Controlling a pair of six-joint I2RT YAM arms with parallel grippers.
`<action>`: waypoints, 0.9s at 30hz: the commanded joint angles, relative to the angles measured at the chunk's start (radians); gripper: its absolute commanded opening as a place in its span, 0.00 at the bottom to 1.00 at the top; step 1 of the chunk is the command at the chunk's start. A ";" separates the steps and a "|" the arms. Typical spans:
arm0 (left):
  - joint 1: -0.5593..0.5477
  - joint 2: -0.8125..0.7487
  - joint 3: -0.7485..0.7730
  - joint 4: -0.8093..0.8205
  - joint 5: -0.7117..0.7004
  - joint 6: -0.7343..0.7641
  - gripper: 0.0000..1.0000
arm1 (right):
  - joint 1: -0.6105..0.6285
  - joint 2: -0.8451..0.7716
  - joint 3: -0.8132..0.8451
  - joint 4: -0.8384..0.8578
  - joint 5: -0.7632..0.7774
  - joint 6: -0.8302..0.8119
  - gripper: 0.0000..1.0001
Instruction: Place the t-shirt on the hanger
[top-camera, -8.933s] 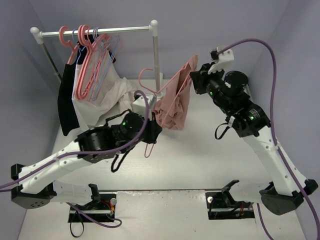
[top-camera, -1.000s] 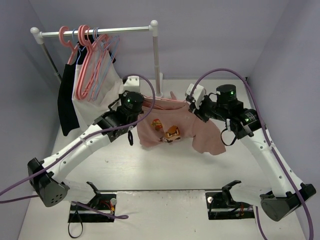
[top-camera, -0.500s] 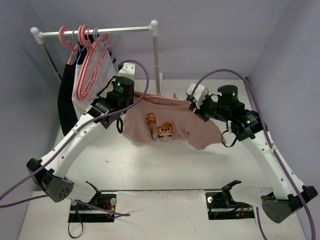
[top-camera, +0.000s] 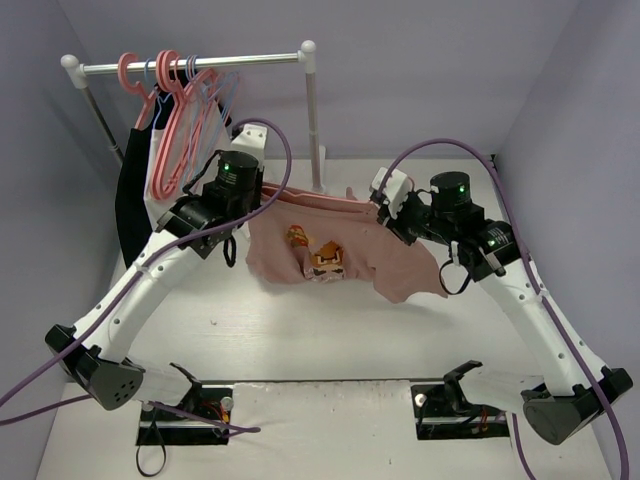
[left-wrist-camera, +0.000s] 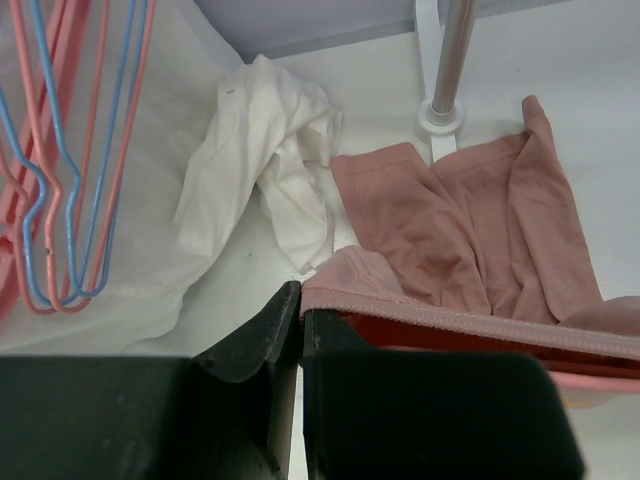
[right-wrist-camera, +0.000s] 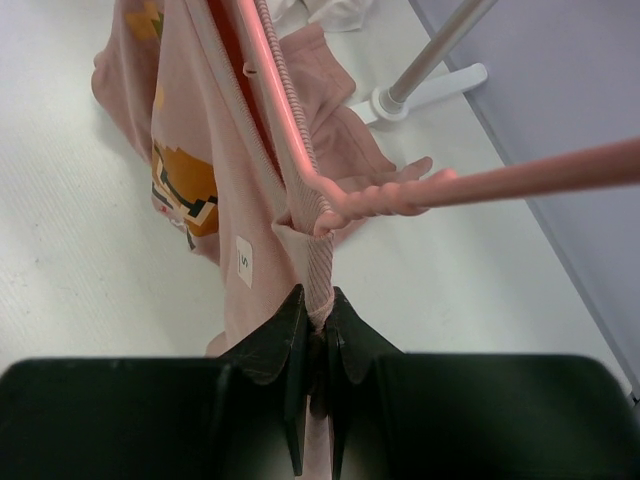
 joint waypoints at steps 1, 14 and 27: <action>0.054 -0.034 0.057 -0.003 -0.128 0.055 0.00 | -0.006 -0.005 0.001 0.033 0.102 0.013 0.00; -0.132 -0.044 0.149 -0.047 -0.165 0.011 0.00 | 0.034 0.092 0.046 0.066 0.068 0.073 0.00; -0.301 0.087 0.401 -0.072 -0.281 -0.027 0.00 | 0.031 0.089 0.315 0.241 -0.022 0.119 0.00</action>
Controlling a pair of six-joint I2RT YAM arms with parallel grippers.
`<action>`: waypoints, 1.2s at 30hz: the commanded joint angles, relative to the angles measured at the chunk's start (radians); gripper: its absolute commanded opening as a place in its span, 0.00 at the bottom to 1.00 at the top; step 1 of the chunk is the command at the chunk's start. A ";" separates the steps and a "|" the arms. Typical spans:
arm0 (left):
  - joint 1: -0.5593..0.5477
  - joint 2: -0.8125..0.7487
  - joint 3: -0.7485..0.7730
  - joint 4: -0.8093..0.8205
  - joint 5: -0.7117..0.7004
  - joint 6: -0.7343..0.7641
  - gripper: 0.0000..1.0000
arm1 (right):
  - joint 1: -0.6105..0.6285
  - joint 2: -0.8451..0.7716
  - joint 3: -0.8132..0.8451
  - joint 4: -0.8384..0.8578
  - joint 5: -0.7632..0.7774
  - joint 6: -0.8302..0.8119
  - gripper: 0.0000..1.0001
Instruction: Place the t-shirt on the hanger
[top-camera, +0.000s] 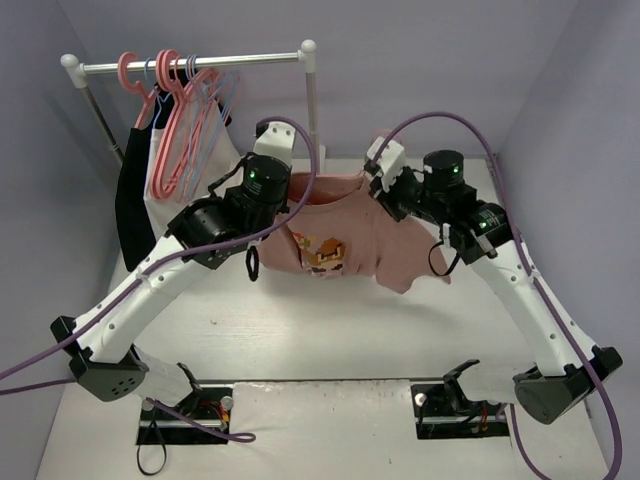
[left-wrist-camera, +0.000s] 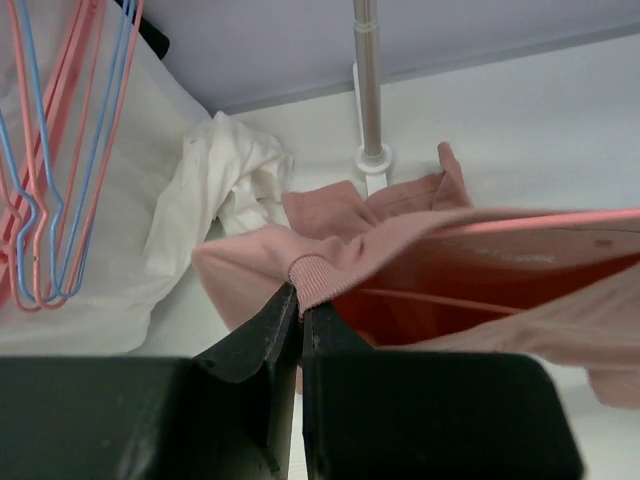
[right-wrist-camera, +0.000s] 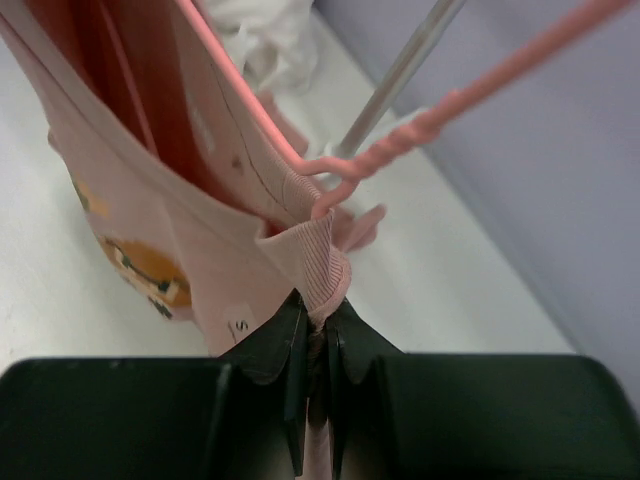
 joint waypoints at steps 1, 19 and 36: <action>-0.050 0.050 0.227 0.036 -0.098 0.073 0.00 | -0.001 -0.001 0.252 0.165 -0.129 0.029 0.00; -0.176 0.043 0.291 0.045 -0.024 0.042 0.00 | 0.012 -0.089 -0.056 0.450 -0.303 0.117 0.00; -0.143 -0.078 -0.064 0.089 0.029 0.028 0.00 | -0.003 -0.211 -0.250 0.584 -0.405 0.164 0.00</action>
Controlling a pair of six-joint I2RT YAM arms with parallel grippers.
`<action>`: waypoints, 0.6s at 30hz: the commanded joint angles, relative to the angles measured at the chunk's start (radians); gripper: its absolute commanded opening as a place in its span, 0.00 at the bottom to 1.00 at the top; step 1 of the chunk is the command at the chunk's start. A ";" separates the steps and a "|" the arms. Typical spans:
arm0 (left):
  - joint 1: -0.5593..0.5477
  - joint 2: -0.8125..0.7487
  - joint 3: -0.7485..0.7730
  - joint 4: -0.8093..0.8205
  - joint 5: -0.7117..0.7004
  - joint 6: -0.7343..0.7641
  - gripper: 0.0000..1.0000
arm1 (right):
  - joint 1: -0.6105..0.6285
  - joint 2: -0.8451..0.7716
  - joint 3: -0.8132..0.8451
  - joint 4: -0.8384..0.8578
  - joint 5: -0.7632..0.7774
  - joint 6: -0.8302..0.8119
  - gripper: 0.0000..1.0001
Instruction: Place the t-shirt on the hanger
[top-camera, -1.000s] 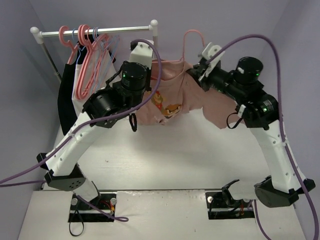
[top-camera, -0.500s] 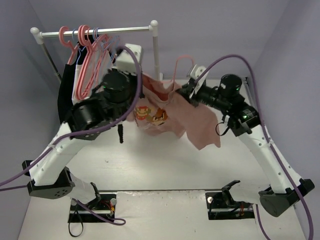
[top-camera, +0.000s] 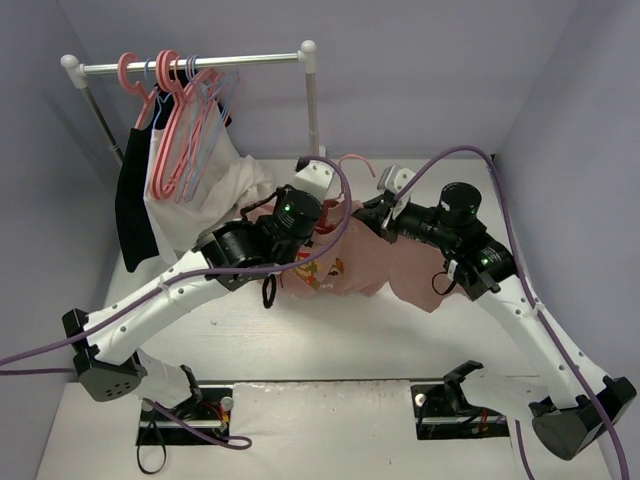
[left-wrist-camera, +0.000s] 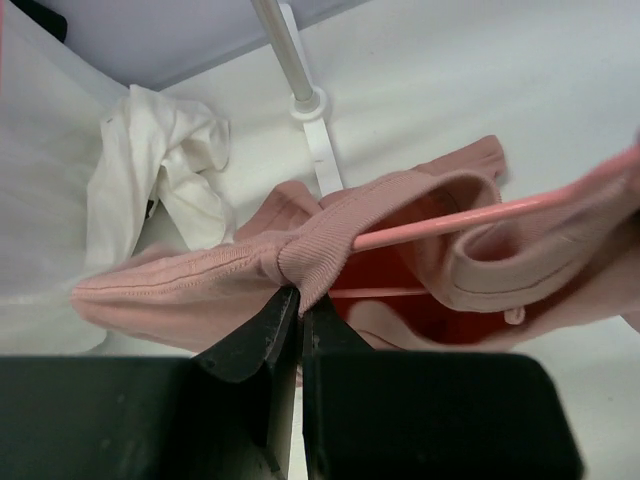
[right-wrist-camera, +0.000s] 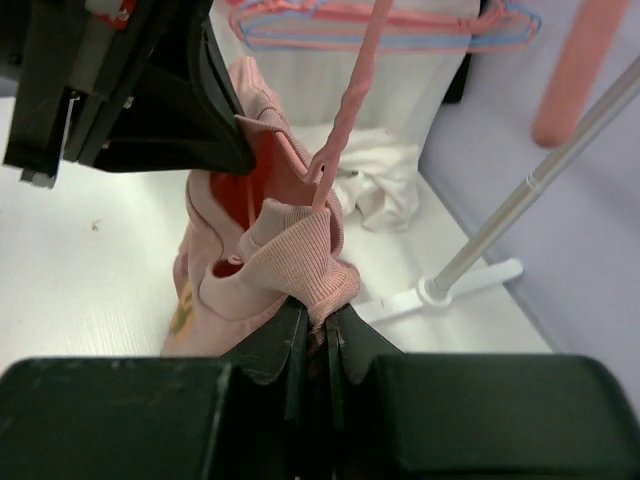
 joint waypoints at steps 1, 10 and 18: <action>0.019 -0.083 0.065 0.083 0.047 0.045 0.00 | -0.007 -0.018 0.079 0.159 -0.072 0.022 0.00; 0.022 -0.152 0.096 0.084 0.241 0.227 0.21 | -0.037 -0.021 0.077 0.153 -0.122 -0.003 0.00; 0.178 -0.271 0.072 0.041 0.612 0.426 0.49 | -0.059 0.001 0.072 0.146 -0.194 0.000 0.00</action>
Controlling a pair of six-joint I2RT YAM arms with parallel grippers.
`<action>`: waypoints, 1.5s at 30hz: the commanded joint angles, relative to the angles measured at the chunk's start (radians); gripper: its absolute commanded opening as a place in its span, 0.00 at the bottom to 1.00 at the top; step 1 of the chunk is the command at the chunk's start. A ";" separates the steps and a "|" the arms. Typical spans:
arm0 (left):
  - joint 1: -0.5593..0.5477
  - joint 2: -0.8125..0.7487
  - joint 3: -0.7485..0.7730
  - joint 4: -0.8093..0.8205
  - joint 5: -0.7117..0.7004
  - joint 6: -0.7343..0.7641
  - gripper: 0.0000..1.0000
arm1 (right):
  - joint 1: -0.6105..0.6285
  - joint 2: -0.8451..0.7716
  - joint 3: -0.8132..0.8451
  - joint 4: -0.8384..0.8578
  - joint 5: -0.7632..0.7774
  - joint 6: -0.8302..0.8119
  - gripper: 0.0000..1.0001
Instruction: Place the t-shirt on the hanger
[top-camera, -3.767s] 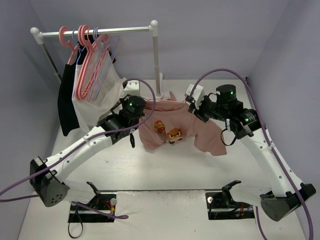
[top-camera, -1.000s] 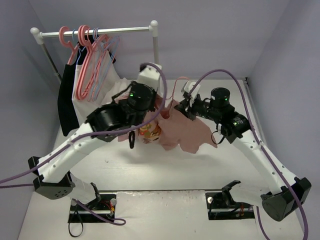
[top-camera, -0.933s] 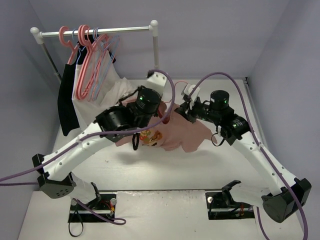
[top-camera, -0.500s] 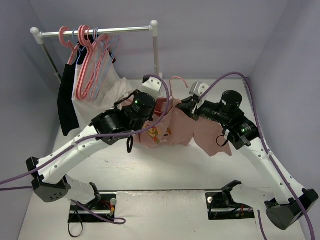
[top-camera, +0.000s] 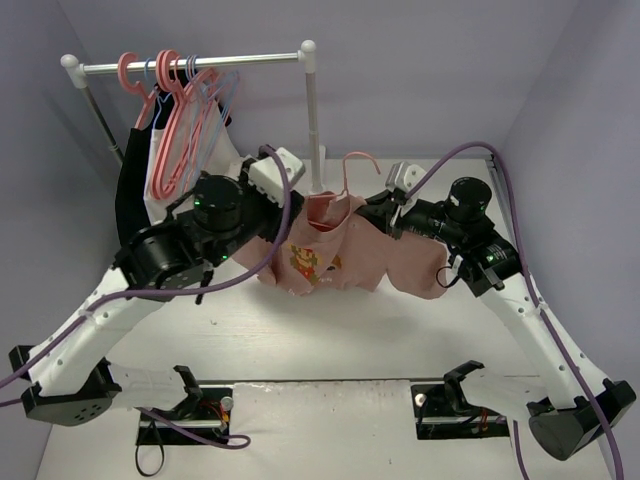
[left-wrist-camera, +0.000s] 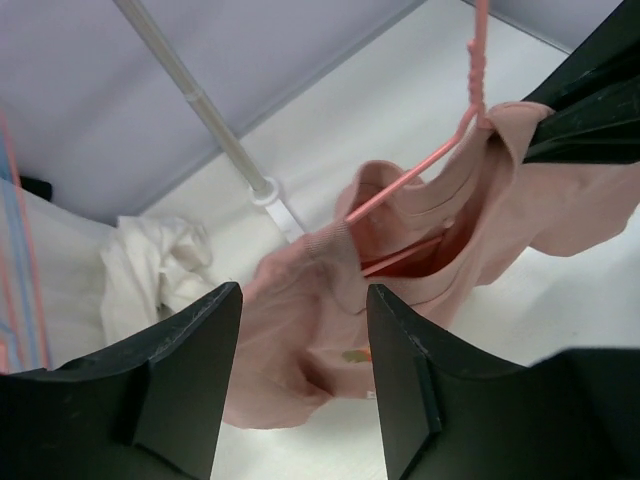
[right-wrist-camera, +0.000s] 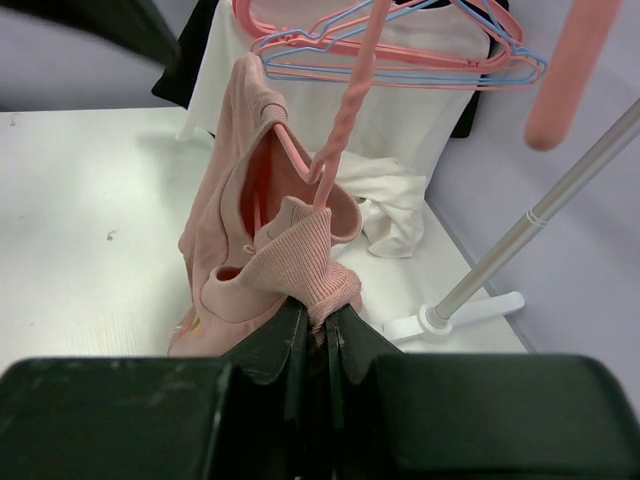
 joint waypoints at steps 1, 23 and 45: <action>0.146 -0.083 0.013 0.011 0.319 0.143 0.50 | -0.010 0.002 0.047 0.120 -0.082 0.003 0.00; 0.369 0.093 -0.004 -0.264 0.757 0.450 0.25 | -0.011 0.027 0.024 0.092 -0.152 -0.018 0.00; 0.351 0.162 0.050 -0.261 0.954 0.402 0.00 | -0.011 0.066 0.051 0.094 -0.206 -0.003 0.00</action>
